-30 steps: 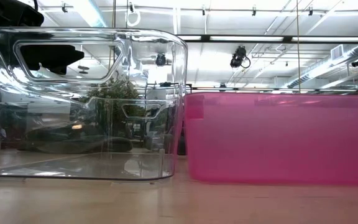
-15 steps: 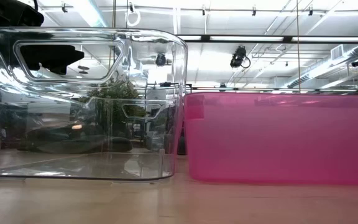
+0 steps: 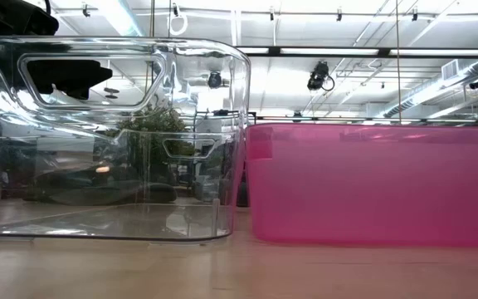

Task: Pick & Place hat
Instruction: Put the bottom red cap into the red bin

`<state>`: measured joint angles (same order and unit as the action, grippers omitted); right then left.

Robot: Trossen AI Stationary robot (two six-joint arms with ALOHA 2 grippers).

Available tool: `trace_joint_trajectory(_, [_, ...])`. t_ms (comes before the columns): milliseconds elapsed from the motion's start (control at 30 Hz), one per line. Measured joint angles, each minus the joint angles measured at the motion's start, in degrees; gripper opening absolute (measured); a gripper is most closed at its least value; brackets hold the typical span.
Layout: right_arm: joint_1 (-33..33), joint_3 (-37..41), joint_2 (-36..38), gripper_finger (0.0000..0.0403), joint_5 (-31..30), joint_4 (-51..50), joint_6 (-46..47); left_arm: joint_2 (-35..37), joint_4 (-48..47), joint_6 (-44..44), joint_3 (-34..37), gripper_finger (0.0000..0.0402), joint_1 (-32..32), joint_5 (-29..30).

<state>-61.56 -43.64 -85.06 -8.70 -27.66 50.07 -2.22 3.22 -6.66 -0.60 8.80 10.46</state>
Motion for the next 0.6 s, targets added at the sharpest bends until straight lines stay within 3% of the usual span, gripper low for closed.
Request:
trace_joint_trajectory(233, [0.17,0.11,4.80,0.0005,-0.03,-3.32,1.88,0.00,0.00,0.02,0.00,0.0161,0.01,0.00])
trace_joint_trajectory(600, [0.50,0.11,16.86,0.0002,-15.34,-0.11,-2.87,-0.02,0.00,0.00,0.00,0.0161,0.01,0.00])
